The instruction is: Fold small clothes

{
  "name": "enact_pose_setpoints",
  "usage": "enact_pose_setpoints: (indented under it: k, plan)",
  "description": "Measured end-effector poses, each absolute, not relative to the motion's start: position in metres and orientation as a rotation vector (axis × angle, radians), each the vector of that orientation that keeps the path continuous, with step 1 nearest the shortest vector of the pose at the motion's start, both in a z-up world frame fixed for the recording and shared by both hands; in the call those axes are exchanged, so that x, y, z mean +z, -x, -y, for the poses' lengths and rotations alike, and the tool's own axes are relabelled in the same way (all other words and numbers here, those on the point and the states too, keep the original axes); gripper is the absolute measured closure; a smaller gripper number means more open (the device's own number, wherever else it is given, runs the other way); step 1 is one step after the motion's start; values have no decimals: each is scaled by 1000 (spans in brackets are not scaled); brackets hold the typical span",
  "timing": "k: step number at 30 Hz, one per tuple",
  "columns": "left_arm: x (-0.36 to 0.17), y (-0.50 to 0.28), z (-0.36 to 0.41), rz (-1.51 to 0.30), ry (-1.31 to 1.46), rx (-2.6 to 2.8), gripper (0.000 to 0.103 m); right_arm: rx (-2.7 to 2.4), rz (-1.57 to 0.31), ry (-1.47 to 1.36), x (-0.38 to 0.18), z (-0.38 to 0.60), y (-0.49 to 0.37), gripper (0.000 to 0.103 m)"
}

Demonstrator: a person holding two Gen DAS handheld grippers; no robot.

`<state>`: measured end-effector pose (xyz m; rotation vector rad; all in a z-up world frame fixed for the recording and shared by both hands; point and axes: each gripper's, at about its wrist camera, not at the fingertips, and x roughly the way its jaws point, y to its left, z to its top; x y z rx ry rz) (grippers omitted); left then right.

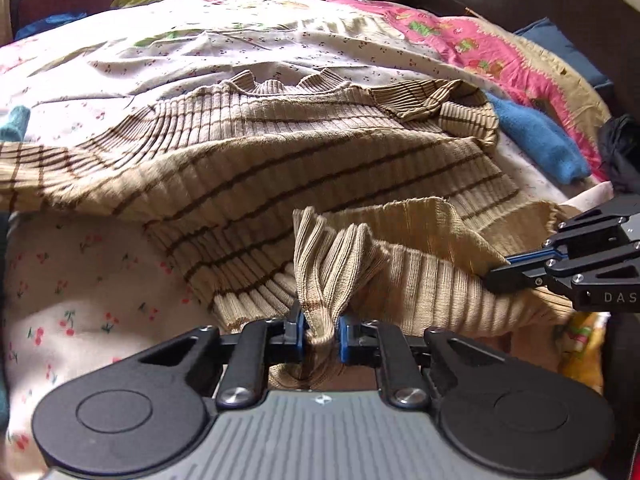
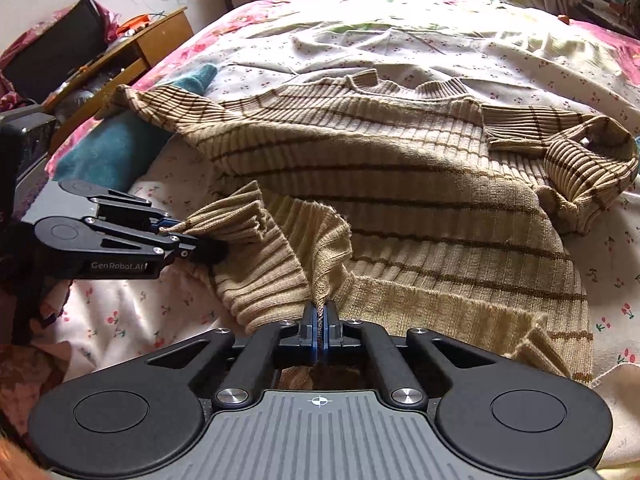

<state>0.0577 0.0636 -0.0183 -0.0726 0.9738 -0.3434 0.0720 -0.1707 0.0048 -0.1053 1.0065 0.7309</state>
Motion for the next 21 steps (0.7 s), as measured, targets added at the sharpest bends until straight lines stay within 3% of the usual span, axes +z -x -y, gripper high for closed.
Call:
enact_pose_setpoints:
  k: [8, 15, 16, 17, 18, 19, 21]
  plan:
    - [0, 23, -98, -1062, 100, -349, 78, 929, -1141, 298, 4, 166, 5, 100]
    - [9, 31, -103, -982, 167, -287, 74, 687, -991, 250, 34, 199, -3, 91]
    - [11, 27, -97, -965, 170, -299, 72, 627, -953, 250, 38, 209, -7, 86]
    - [12, 23, -91, -951, 172, -310, 68, 564, -920, 263, 39, 215, -8, 68]
    - [13, 20, -82, -938, 174, -332, 67, 479, -895, 282, 38, 223, -14, 44]
    - [13, 16, -74, -930, 172, -352, 66, 420, -878, 290, 33, 228, -19, 37]
    - [7, 11, -57, -940, 166, -381, 62, 380, -861, 269, 26, 231, -25, 38]
